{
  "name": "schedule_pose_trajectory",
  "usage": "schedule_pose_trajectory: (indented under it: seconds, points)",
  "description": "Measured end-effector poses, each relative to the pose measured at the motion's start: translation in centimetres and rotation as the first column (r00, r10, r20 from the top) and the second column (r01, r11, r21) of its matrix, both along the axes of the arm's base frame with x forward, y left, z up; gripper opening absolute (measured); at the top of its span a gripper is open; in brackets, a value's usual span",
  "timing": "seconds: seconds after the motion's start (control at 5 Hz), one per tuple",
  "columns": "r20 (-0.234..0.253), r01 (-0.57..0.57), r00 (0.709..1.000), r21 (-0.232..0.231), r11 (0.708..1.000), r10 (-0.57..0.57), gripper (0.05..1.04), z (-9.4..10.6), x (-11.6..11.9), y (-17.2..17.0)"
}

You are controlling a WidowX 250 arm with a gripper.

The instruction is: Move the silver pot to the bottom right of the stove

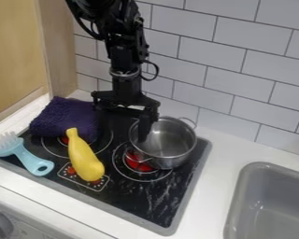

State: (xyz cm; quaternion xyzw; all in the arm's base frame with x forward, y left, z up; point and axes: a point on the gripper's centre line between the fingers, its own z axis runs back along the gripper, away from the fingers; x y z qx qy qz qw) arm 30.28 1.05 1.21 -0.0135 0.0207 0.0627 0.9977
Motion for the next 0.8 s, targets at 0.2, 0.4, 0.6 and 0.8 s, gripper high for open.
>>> schedule_pose_trajectory:
  seconds: [0.2, 0.4, 0.6, 0.8]
  points:
    - [0.011, 0.002, 1.0, 0.0, 1.0, -0.002, 0.624, 0.0, 0.2, 0.0]
    - [0.021, 0.006, 1.0, -0.025, 1.0, -0.006, 0.324, 0.0, 0.3, -0.4]
    - [0.013, 0.0, 1.0, -0.07, 0.998, 0.001, 0.128, -0.2, -0.1, -1.1]
    - [0.045, -0.023, 0.999, -0.084, 0.996, 0.027, 0.06, 0.9, 0.1, -1.4]
